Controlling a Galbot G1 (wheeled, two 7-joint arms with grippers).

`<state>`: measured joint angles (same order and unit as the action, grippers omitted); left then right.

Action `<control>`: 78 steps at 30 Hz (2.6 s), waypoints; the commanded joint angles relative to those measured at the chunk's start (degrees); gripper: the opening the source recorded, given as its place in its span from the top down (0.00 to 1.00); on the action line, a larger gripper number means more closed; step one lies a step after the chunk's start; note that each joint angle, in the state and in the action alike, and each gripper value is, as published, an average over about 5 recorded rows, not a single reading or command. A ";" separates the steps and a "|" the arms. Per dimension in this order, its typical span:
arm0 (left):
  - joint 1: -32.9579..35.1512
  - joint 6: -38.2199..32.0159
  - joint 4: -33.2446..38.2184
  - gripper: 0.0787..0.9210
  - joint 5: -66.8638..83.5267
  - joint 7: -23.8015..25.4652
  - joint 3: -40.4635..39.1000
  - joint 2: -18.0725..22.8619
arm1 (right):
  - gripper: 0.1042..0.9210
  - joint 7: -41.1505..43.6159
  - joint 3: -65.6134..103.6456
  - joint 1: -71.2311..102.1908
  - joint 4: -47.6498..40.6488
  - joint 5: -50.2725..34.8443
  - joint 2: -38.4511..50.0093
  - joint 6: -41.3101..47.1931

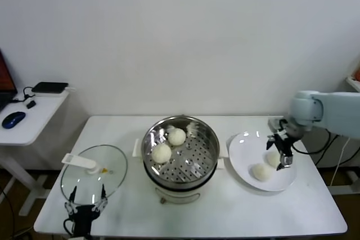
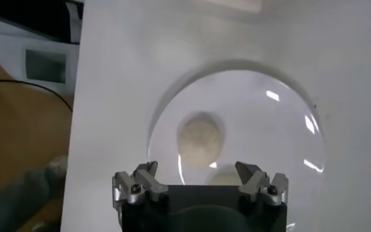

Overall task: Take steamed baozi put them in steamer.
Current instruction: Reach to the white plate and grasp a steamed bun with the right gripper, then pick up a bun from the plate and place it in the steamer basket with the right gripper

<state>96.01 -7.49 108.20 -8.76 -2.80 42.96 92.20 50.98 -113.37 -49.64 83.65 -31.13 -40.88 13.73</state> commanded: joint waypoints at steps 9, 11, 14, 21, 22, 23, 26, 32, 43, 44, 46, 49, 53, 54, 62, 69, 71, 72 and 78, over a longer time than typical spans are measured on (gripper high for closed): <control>-0.37 0.20 -1.69 0.12 -0.73 0.00 0.28 2.55 | 0.12 -6.06 15.17 22.86 -6.48 6.91 2.69 2.32; -0.36 0.07 -1.81 0.12 -0.75 -0.03 0.24 2.59 | 0.12 -6.37 16.21 23.42 -7.59 7.12 2.31 2.04; -0.41 -0.01 -1.91 0.12 -0.84 -0.07 0.12 2.65 | 0.12 -6.85 17.57 23.51 -9.38 7.19 1.38 1.38; -0.54 -0.17 -2.02 0.12 -1.10 -0.23 0.08 2.80 | 0.12 -6.29 17.18 22.46 -10.08 7.02 0.52 0.44; -0.50 -0.17 -1.98 0.12 -1.08 -0.23 0.08 2.80 | 0.12 -6.20 17.00 22.56 -9.91 7.11 0.59 0.47; -0.45 -0.19 -1.96 0.12 -1.06 -0.23 0.08 2.80 | 0.12 -6.08 16.83 22.66 -9.74 7.19 0.66 0.51; -0.39 -0.24 -1.98 0.12 -1.00 -0.23 0.15 2.80 | 0.12 -5.67 16.77 22.96 -9.52 7.35 0.78 0.63; -0.48 -0.06 -1.87 0.12 -0.86 -0.26 0.33 2.75 | 0.12 -5.54 16.89 23.02 -9.89 7.57 0.53 0.75; -0.43 -0.04 -1.69 0.12 -0.83 -0.26 0.32 2.59 | 0.39 -5.16 16.86 22.70 -10.16 7.50 -0.23 0.68; -0.39 -0.05 -1.65 0.12 -0.83 -0.26 0.34 2.57 | 0.41 -5.15 16.76 22.46 -9.98 7.49 -0.19 0.68; -0.31 -0.05 -1.53 0.12 -0.83 -0.26 0.35 2.55 | 0.44 -4.89 16.05 21.03 -9.23 7.25 0.04 0.56; -0.13 -0.01 -1.19 0.12 -0.89 -0.25 0.35 2.48 | 0.46 -3.44 13.45 15.84 -7.06 6.94 0.61 -0.83; 0.43 -0.08 -0.83 0.12 -0.99 -0.23 0.44 2.03 | 0.47 0.90 9.42 4.80 -4.90 5.46 -0.01 -6.83; 0.60 -0.15 -0.86 0.12 -1.02 -0.25 0.48 1.87 | 0.47 2.35 8.26 1.63 -4.64 4.49 -0.78 -9.16; 1.43 -0.42 -0.70 0.12 -1.35 -0.25 0.51 1.55 | 0.48 10.00 5.93 -16.00 -0.19 -3.86 -8.28 -23.50; 1.13 -0.74 -0.67 0.12 -2.38 -0.31 0.32 1.75 | 0.49 12.28 11.87 -19.72 8.31 -4.65 -14.16 -28.53; 1.19 -0.85 -0.55 0.12 -2.47 -0.34 0.41 1.78 | 0.49 12.73 12.93 -20.06 9.84 -4.22 -16.70 -29.70; 1.19 -0.84 -0.46 0.12 -2.37 -0.37 0.46 1.80 | 0.49 12.78 13.41 -19.79 10.29 -3.61 -18.04 -30.36; 0.77 -0.67 -0.21 0.12 -2.03 -0.38 0.55 2.18 | 0.50 10.47 14.17 -14.53 10.04 3.50 -27.33 -33.18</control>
<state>96.94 -8.17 107.84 -10.64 -3.24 43.53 92.20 60.67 -101.25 -62.58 89.11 -32.27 -55.34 -11.98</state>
